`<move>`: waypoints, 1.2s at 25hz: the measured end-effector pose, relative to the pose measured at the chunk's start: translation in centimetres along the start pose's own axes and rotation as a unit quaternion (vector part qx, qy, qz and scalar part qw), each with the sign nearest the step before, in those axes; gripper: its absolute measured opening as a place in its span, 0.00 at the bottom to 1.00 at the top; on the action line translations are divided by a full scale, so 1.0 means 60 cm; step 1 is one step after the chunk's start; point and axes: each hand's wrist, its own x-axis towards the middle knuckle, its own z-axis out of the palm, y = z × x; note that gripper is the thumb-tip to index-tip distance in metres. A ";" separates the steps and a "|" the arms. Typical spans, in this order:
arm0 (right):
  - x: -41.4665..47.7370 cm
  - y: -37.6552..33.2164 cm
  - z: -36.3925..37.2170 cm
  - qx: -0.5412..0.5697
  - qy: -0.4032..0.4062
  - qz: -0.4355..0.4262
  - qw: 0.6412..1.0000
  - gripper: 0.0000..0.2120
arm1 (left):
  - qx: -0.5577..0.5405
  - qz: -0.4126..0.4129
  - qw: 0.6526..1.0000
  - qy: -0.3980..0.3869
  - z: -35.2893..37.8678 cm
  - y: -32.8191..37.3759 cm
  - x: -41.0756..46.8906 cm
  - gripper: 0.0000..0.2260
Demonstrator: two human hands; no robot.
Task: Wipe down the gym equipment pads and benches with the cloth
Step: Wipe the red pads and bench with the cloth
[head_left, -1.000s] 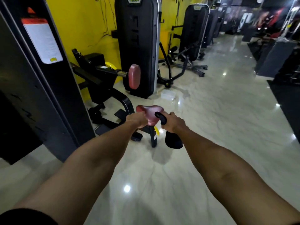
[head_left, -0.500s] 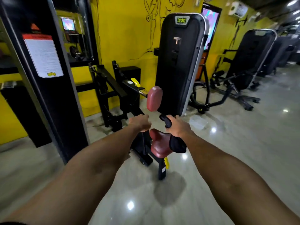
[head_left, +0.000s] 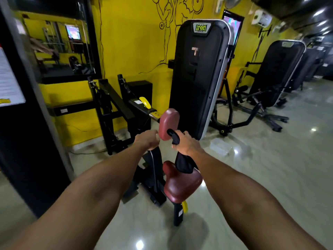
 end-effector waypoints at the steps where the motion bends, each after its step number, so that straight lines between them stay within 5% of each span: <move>1: 0.032 -0.003 0.001 0.002 -0.004 0.004 1.000 0.33 | -0.007 0.003 1.000 -0.001 -0.004 -0.005 0.029 0.18; 10: 0.240 -0.004 0.036 0.092 0.023 0.028 0.995 0.31 | -0.032 0.033 0.999 -0.009 0.007 -0.046 0.241 0.17; 17: 0.406 0.014 0.108 0.243 0.194 0.046 0.949 0.31 | -0.124 0.092 0.988 0.012 0.073 -0.059 0.432 0.23; 23: 0.498 0.002 0.186 0.317 0.224 0.040 0.921 0.30 | -0.206 0.169 0.964 0.009 0.124 -0.072 0.538 0.21; 27: 0.559 0.044 0.160 0.410 0.254 0.107 0.870 0.23 | -0.216 0.229 0.948 0.034 0.145 -0.064 0.579 0.24; 30: 0.603 0.099 0.149 0.545 0.207 0.172 0.794 0.22 | -0.219 0.270 0.937 0.044 0.138 -0.031 0.618 0.23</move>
